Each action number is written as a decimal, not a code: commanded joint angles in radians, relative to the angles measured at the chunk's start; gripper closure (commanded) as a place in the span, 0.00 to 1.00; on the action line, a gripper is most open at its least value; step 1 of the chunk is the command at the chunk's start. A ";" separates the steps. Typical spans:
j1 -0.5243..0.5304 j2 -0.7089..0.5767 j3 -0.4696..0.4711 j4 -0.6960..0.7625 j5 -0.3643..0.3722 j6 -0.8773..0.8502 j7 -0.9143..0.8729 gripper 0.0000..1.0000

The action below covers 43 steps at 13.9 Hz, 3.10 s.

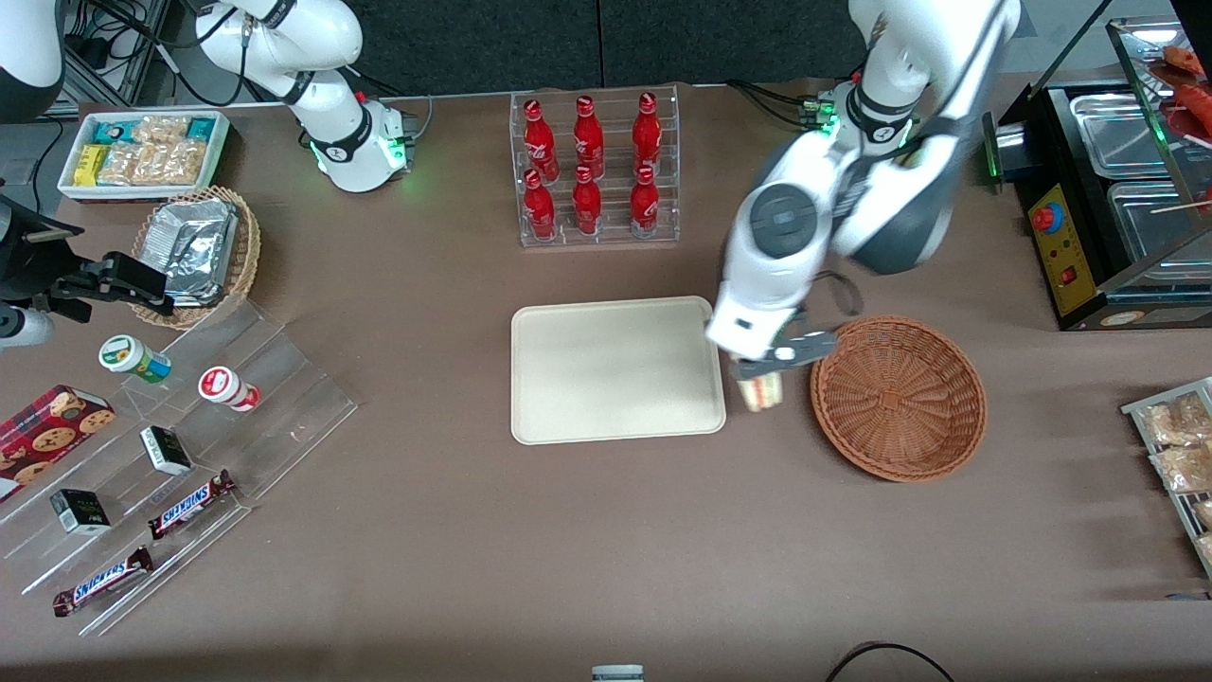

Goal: Place sandwich from basket to tray

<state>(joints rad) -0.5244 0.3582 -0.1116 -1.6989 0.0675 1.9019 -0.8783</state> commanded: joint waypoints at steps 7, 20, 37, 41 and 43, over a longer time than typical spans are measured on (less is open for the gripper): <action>-0.199 0.335 0.015 0.288 -0.040 0.037 -0.024 0.83; -0.253 0.389 0.016 0.285 -0.041 0.118 -0.051 0.36; 0.136 -0.096 0.027 0.254 -0.034 -0.418 0.221 0.00; 0.277 -0.215 0.027 0.197 -0.020 -0.481 0.485 0.00; 0.349 -0.267 0.027 0.188 -0.023 -0.547 0.635 0.00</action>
<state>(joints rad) -0.2407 0.1780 -0.0714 -1.4551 0.0367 1.3991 -0.3700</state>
